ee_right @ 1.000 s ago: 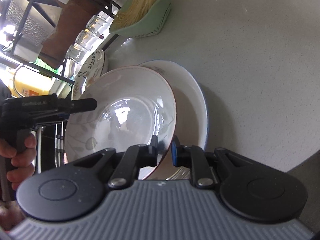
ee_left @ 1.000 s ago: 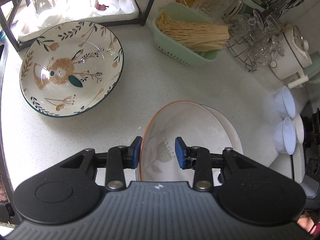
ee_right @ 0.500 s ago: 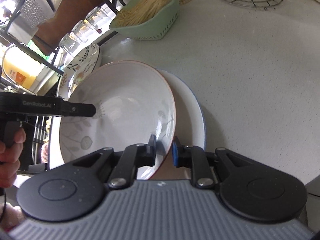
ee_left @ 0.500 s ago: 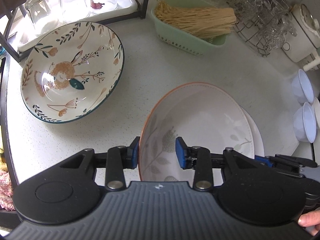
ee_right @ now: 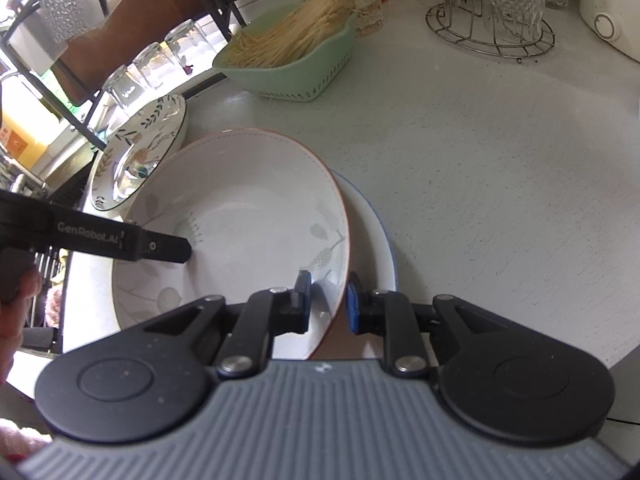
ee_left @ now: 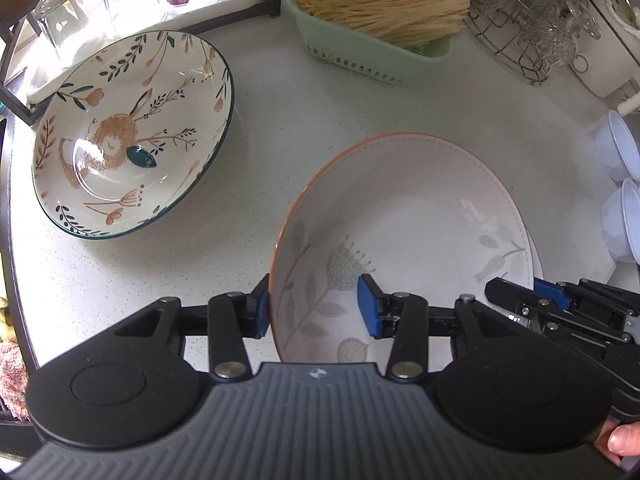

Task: Organize plates and bowls
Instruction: 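Lower the grey-leaf plate onto the pink-rose plate and open both grippers, then move both grippers to the rabbit-pattern bowl beside the glass rack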

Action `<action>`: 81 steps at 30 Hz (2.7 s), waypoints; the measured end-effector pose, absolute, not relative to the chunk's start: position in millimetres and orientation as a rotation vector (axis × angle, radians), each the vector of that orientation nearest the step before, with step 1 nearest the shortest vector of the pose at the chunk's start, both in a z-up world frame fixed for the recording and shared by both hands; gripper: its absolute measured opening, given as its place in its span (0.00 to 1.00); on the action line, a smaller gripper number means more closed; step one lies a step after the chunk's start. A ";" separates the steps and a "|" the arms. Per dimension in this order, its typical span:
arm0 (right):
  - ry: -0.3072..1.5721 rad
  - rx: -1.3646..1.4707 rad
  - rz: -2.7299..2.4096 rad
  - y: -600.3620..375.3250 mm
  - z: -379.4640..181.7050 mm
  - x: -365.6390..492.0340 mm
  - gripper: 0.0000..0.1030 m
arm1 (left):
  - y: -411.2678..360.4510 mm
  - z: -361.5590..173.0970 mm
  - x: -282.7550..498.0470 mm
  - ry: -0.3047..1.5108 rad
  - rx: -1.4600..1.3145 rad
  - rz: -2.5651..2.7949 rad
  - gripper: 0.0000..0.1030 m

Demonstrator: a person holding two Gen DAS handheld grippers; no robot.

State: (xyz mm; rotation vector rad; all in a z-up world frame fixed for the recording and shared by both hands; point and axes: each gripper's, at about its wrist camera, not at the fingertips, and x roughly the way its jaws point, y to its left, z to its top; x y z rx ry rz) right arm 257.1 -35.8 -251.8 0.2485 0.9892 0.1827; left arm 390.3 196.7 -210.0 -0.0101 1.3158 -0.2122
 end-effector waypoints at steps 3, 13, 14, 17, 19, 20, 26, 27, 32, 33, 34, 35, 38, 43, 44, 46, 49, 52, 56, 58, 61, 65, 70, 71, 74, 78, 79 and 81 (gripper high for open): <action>0.983 0.279 0.170 -40.2 -251.8 254.9 0.21 | 194.6 -211.1 391.6 1.320 -0.011 -0.200 0.47; 0.948 0.219 0.125 -29.8 -247.6 250.2 0.20 | 195.8 -209.6 390.5 1.314 -0.034 -0.170 0.47; 0.945 0.205 0.123 -27.8 -247.3 251.4 0.21 | 196.9 -209.5 390.6 1.312 -0.043 -0.170 0.47; 0.934 0.192 0.127 -26.8 -248.4 254.1 0.20 | 200.6 -209.2 389.1 1.300 -0.072 -0.167 0.47; 0.930 0.208 0.132 -29.3 -249.1 255.2 0.20 | 202.3 -208.5 387.5 1.291 -0.087 -0.165 0.47; 0.929 0.220 0.137 -31.1 -249.5 255.5 0.20 | 202.6 -207.8 386.7 1.287 -0.095 -0.163 0.47; 0.890 0.303 0.147 -43.7 -244.4 249.8 0.20 | 207.5 -203.3 382.4 1.254 -0.136 -0.165 0.47; 0.874 0.322 0.149 -46.5 -242.5 247.4 0.20 | 209.0 -202.0 381.6 1.246 -0.143 -0.166 0.47; 0.859 0.343 0.142 -54.7 -241.3 244.9 0.20 | 215.7 -197.8 377.1 1.220 -0.203 -0.156 0.47; 0.858 0.343 0.142 -55.1 -241.1 244.3 0.20 | 216.9 -196.5 375.4 1.212 -0.214 -0.154 0.47; 0.854 0.341 0.143 -55.5 -240.2 243.6 0.20 | 217.8 -195.3 373.6 1.205 -0.221 -0.154 0.47; 0.849 0.339 0.145 -55.8 -238.5 242.8 0.20 | 218.6 -193.6 371.4 1.199 -0.227 -0.151 0.47; 0.826 0.350 0.156 -59.9 -230.9 238.3 0.20 | 219.1 -185.1 363.3 1.174 -0.224 -0.150 0.47; 0.799 0.397 0.164 -72.0 -211.8 228.0 0.20 | 219.0 -157.8 351.2 1.117 -0.233 -0.152 0.47; 0.787 0.420 0.175 -74.8 -206.6 225.8 0.20 | 217.6 -149.9 349.0 1.101 -0.228 -0.152 0.47; 0.759 0.421 0.184 -76.6 -194.3 221.8 0.20 | 215.7 -134.4 345.1 1.066 -0.233 -0.157 0.47; 0.711 0.381 0.199 -75.3 -172.6 216.4 0.20 | 210.6 -110.8 338.1 1.013 -0.248 -0.167 0.47; 0.667 0.349 0.216 -76.3 -151.8 210.0 0.20 | 200.5 -88.5 328.9 0.962 -0.231 -0.183 0.47; 0.633 0.292 0.224 -79.6 -126.1 196.6 0.20 | 185.5 -63.9 311.6 0.898 -0.207 -0.196 0.47; 0.620 0.291 0.242 -83.8 -115.9 188.4 0.20 | 178.0 -54.6 302.0 0.870 -0.204 -0.192 0.47; 0.586 0.260 0.256 -87.1 -106.6 177.1 0.20 | 168.1 -48.0 287.0 0.851 -0.211 -0.181 0.47; 0.569 0.254 0.271 -92.3 -111.7 166.9 0.20 | 154.2 -49.1 268.8 0.846 -0.197 -0.158 0.47; 0.603 0.217 0.332 -95.0 -122.3 154.5 0.20 | 144.9 -55.1 246.2 0.843 -0.232 -0.111 0.47; 0.605 0.210 0.344 -95.6 -123.3 153.2 0.20 | 143.4 -56.3 241.5 0.842 -0.240 -0.097 0.47; 0.594 0.176 0.366 -94.5 -125.6 151.6 0.20 | 140.7 -59.7 229.8 0.835 -0.254 -0.053 0.47; 0.548 0.147 0.398 -92.9 -124.2 155.9 0.20 | 148.0 -66.5 217.9 0.829 -0.291 0.014 0.47; 0.545 0.154 0.411 -92.3 -123.8 159.0 0.20 | 150.5 -68.5 215.7 0.828 -0.299 0.030 0.47; 0.545 0.158 0.426 -88.5 -124.1 165.5 0.20 | 156.7 -71.7 212.1 0.831 -0.312 0.070 0.47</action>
